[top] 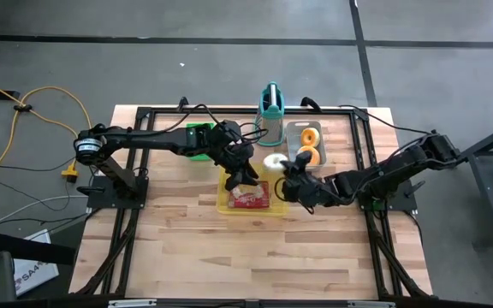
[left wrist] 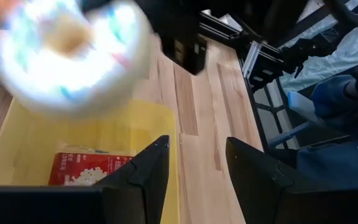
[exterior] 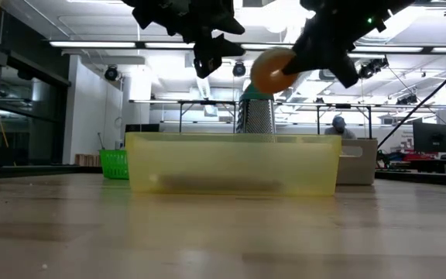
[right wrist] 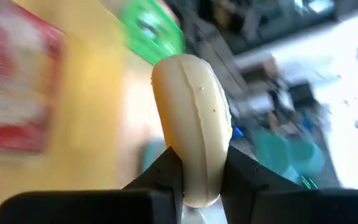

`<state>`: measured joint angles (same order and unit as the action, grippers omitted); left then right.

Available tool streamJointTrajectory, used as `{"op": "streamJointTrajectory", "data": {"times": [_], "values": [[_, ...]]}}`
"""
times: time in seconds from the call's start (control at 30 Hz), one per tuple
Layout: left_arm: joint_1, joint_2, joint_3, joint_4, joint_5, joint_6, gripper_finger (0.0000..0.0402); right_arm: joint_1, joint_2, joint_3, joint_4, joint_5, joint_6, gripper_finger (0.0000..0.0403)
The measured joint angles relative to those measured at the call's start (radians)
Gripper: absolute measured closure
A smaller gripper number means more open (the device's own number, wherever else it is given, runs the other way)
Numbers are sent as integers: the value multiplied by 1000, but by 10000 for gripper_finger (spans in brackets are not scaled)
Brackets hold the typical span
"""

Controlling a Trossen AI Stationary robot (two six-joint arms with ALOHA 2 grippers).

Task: Pick & Place Food Item
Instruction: Put the white donut into the gray bin

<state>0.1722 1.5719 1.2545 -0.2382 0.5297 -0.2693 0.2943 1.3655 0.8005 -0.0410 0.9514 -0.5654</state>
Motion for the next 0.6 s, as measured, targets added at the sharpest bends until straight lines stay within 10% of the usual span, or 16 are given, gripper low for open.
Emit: {"op": "streamJointTrajectory", "data": {"times": [0.6], "values": [[0, 0, 0, -2, 1, 0, 247, -254, 0, 0, -557, 139, 675, 333]]}}
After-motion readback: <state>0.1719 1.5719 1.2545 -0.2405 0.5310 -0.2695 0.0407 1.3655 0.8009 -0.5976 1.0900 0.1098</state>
